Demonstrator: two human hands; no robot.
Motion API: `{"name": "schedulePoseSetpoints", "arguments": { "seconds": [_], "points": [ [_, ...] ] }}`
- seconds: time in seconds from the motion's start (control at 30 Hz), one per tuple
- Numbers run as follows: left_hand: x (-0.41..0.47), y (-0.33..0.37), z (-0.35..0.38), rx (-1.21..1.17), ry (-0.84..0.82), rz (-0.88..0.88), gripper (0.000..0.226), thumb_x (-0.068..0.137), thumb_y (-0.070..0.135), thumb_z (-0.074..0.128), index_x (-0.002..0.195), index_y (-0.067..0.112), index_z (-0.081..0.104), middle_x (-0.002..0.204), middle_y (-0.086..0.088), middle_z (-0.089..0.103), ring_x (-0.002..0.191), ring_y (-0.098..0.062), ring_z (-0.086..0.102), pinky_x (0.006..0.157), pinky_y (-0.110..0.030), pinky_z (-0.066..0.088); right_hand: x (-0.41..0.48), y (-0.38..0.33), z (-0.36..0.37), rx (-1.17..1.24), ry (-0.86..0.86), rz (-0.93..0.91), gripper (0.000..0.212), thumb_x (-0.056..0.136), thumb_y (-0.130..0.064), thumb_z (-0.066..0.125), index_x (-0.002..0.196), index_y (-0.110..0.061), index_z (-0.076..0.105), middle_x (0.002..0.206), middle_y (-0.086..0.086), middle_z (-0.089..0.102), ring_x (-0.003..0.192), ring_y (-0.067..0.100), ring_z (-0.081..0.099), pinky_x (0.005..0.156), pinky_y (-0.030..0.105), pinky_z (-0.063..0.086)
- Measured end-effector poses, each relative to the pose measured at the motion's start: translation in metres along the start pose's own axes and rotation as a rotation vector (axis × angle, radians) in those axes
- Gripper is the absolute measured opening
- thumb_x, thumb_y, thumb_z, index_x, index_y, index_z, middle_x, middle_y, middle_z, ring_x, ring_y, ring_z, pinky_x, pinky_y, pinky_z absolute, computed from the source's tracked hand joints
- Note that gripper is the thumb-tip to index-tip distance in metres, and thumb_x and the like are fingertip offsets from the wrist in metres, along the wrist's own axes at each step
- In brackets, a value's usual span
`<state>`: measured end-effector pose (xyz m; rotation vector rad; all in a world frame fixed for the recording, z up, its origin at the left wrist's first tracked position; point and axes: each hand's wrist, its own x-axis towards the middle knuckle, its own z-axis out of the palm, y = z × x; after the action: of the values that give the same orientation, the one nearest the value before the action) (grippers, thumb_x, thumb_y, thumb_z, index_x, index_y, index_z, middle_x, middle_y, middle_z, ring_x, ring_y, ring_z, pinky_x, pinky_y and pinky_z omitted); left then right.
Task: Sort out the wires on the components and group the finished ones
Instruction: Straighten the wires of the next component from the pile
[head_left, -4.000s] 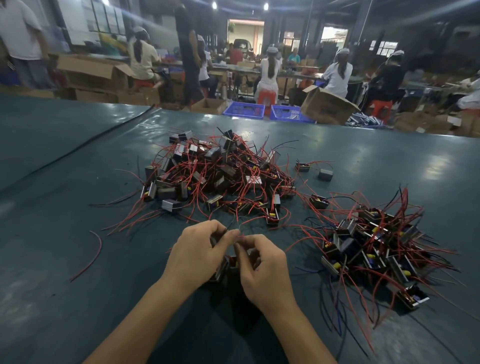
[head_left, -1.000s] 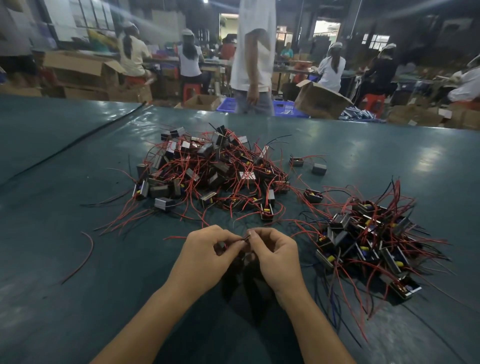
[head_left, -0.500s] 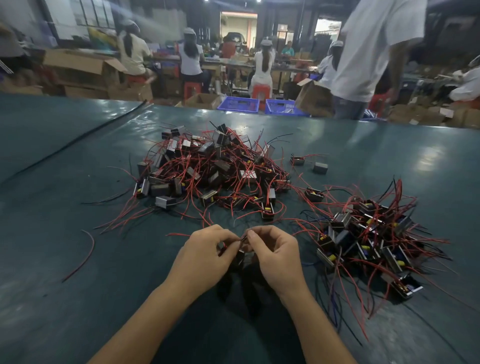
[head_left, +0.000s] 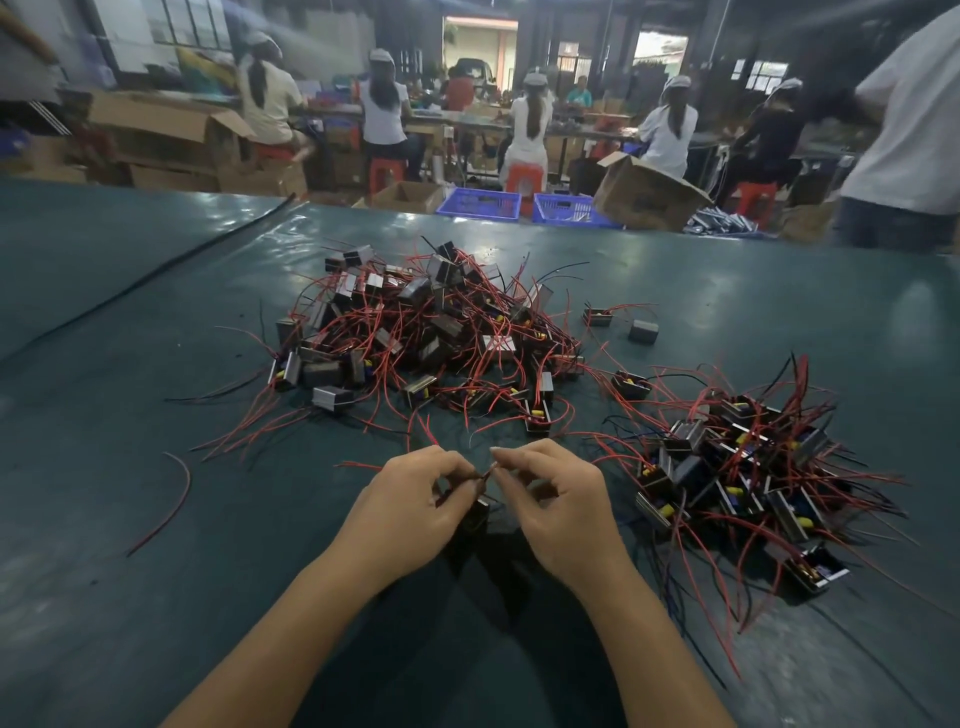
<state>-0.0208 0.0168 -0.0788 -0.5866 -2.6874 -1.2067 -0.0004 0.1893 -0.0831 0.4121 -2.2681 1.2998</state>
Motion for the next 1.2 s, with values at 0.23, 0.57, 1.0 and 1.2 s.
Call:
{"name": "schedulePoseSetpoints", "arguments": {
  "seconds": [0.23, 0.57, 1.0, 1.2],
  "points": [
    [-0.003, 0.004, -0.003, 0.056, 0.015, 0.053, 0.003, 0.093, 0.032, 0.060, 0.092, 0.033, 0.063, 0.083, 0.021, 0.058, 0.070, 0.007, 0.051, 0.060, -0.020, 0.037, -0.001, 0.001, -0.003, -0.173, -0.062, -0.065, 0.007, 0.092, -0.017, 0.066, 0.095, -0.012, 0.071, 0.089, -0.009, 0.056, 0.076, 0.003, 0.054, 0.067, 0.019, 0.046],
    [-0.002, 0.006, -0.004, 0.020, 0.068, 0.115, 0.004, 0.090, 0.025, 0.066, 0.090, 0.027, 0.069, 0.085, 0.015, 0.058, 0.068, -0.003, 0.055, 0.059, -0.020, 0.042, -0.002, -0.004, 0.004, -0.111, -0.060, 0.097, 0.014, 0.095, -0.025, 0.062, 0.084, -0.017, 0.059, 0.075, -0.014, 0.052, 0.065, 0.003, 0.050, 0.061, 0.016, 0.037],
    [0.001, 0.012, -0.005, -0.348, -0.058, -0.009, 0.004, 0.093, 0.023, 0.062, 0.091, 0.025, 0.065, 0.060, 0.015, 0.059, 0.053, -0.007, 0.046, 0.053, -0.024, 0.041, 0.001, -0.018, 0.004, 0.344, -0.021, 0.313, 0.013, 0.095, -0.009, 0.060, 0.082, -0.010, 0.064, 0.068, -0.009, 0.061, 0.062, -0.004, 0.056, 0.060, 0.014, 0.046],
    [-0.002, 0.013, -0.011, -0.172, -0.083, 0.053, 0.015, 0.092, 0.020, 0.064, 0.082, 0.030, 0.061, 0.068, 0.028, 0.057, 0.053, 0.000, 0.047, 0.054, -0.012, 0.037, -0.001, -0.019, 0.005, 0.235, -0.107, 0.309, 0.015, 0.097, -0.012, 0.056, 0.085, -0.020, 0.059, 0.067, -0.010, 0.056, 0.056, -0.001, 0.047, 0.053, 0.016, 0.041]
  ]
}}
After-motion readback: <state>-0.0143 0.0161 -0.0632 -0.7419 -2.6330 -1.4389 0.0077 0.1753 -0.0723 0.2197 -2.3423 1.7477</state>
